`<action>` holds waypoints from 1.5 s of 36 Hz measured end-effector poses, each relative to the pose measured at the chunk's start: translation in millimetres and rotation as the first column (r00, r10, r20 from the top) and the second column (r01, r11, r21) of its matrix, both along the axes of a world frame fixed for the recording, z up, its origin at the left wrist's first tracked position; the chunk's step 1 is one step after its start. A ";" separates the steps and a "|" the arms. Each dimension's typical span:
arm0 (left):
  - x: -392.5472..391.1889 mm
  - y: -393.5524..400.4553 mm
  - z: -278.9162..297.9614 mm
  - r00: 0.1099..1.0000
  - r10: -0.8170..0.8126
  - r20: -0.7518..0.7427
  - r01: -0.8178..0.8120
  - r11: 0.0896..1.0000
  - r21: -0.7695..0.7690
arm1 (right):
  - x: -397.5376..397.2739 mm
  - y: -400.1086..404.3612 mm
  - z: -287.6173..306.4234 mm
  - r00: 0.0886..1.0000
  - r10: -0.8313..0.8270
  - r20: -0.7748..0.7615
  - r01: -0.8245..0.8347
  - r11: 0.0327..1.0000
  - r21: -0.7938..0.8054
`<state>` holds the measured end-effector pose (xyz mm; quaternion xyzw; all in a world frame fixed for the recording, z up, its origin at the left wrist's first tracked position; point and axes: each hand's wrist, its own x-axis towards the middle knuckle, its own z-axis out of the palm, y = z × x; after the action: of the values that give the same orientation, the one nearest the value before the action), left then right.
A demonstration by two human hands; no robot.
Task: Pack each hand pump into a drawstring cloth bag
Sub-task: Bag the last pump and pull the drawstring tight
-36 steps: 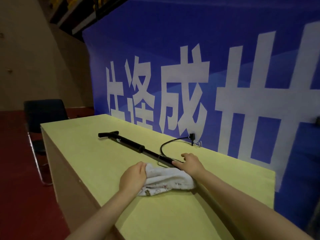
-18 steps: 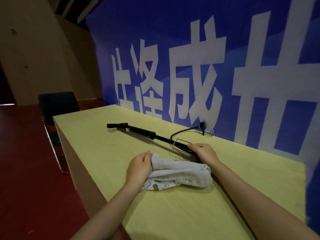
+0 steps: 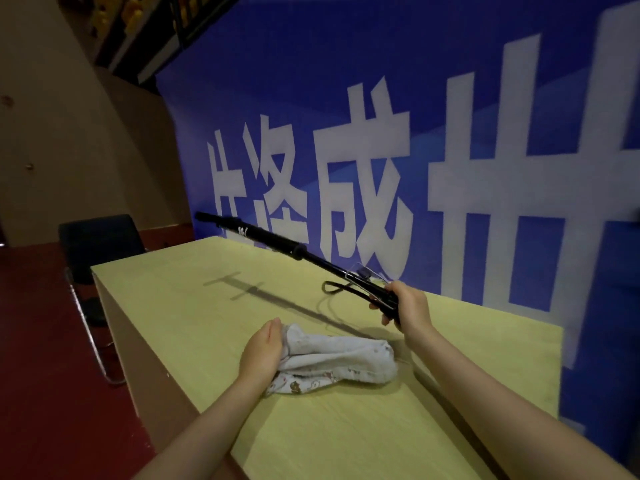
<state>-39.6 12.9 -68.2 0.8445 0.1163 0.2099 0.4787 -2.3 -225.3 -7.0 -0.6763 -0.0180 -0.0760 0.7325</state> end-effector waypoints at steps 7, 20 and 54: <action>3.3 -13.8 95.3 0.981 -0.004 0.192 0.051 0.969 -0.241 | -40.6 -57.0 60.4 0.965 -0.113 0.235 0.109 0.994 0.028; -6.5 -118.9 214.2 0.919 -0.260 0.296 0.392 0.513 -0.764 | -105.8 -148.8 54.6 0.878 -0.148 0.456 0.187 0.981 -0.041; -26.9 -193.0 179.5 0.784 -0.359 0.506 0.620 0.442 -0.648 | -116.8 -171.1 36.2 0.971 -0.159 -0.176 0.200 0.948 0.246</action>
<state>-66.5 -180.1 111.3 0.4988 -0.1288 0.1096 0.8501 -119.1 -396.3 29.1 -0.5762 0.1106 -0.0918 0.8046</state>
